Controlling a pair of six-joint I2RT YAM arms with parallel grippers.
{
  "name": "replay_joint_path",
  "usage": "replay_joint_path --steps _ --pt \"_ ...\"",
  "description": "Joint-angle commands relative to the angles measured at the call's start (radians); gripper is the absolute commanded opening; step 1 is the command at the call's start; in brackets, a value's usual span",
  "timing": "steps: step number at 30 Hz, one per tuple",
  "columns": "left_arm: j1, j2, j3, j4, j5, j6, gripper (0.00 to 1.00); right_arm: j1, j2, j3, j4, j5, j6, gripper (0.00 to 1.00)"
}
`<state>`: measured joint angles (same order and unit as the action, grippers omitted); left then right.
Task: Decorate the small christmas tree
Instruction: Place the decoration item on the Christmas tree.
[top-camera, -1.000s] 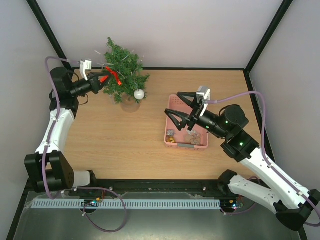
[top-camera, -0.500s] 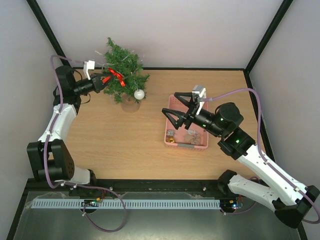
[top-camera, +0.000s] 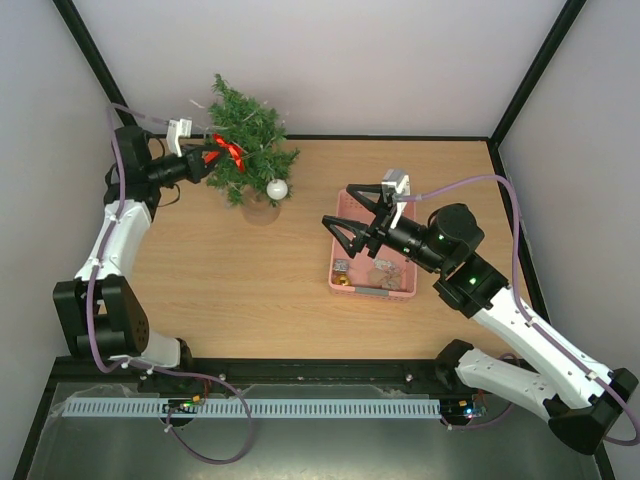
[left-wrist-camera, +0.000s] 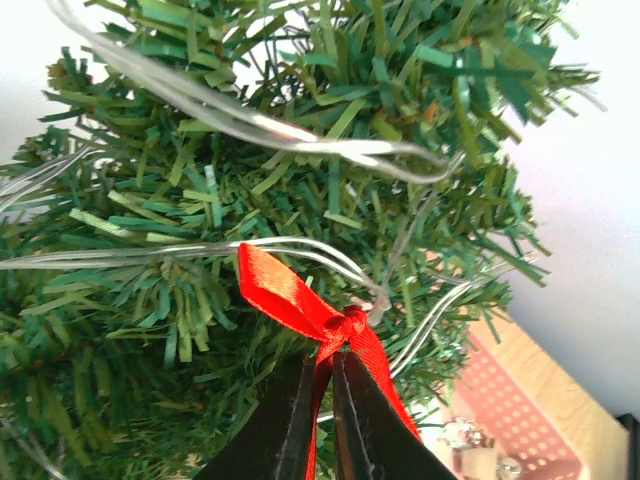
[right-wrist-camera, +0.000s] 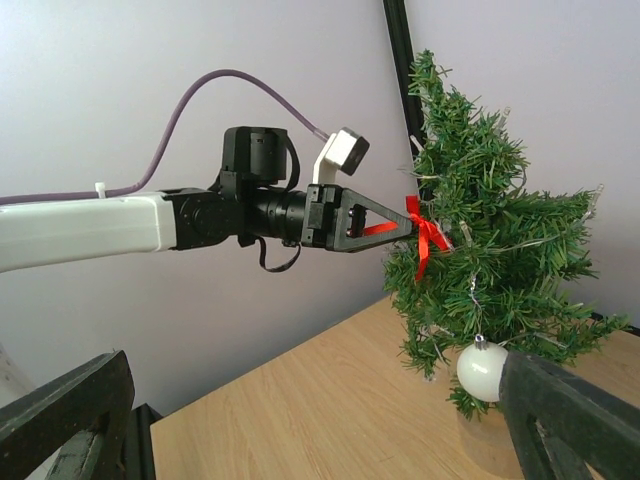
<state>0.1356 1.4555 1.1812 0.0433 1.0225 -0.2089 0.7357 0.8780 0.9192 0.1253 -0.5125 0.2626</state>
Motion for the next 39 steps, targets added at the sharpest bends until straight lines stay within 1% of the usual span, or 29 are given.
replay_joint_path --steps 1,5,10,14,20,22,23,26,30,31,39 --pt "-0.009 0.006 0.037 -0.086 -0.054 0.087 0.09 0.007 -0.002 0.026 0.044 0.000 0.003 0.98" --pt "-0.019 0.006 0.054 -0.135 -0.099 0.134 0.09 0.007 -0.002 0.026 0.046 0.001 0.005 0.98" --pt "-0.035 0.005 0.078 -0.206 -0.171 0.190 0.16 0.007 -0.002 0.028 0.047 -0.004 0.007 0.98" --pt "-0.043 -0.014 0.070 -0.206 -0.210 0.201 0.21 0.007 -0.004 0.024 0.046 -0.009 0.013 0.98" --pt "-0.048 -0.050 0.061 -0.206 -0.236 0.200 0.21 0.007 -0.008 0.017 0.038 -0.009 0.019 0.98" --pt "-0.049 -0.068 0.053 -0.207 -0.252 0.195 0.27 0.007 -0.007 0.016 0.036 -0.013 0.018 0.98" --pt "-0.050 -0.077 0.046 -0.209 -0.260 0.194 0.28 0.007 -0.007 0.018 0.035 -0.013 0.018 0.98" --pt "-0.050 -0.090 0.032 -0.207 -0.262 0.196 0.25 0.007 -0.007 0.023 0.029 -0.014 0.022 0.98" --pt "-0.050 -0.093 0.029 -0.204 -0.262 0.192 0.13 0.007 -0.005 0.018 0.033 -0.020 0.028 0.98" --pt "-0.050 -0.094 0.030 -0.204 -0.263 0.192 0.12 0.007 -0.002 0.020 0.032 -0.024 0.031 0.98" --pt "-0.050 -0.101 0.021 -0.212 -0.347 0.178 0.12 0.007 0.006 0.030 0.033 -0.039 0.036 0.98"
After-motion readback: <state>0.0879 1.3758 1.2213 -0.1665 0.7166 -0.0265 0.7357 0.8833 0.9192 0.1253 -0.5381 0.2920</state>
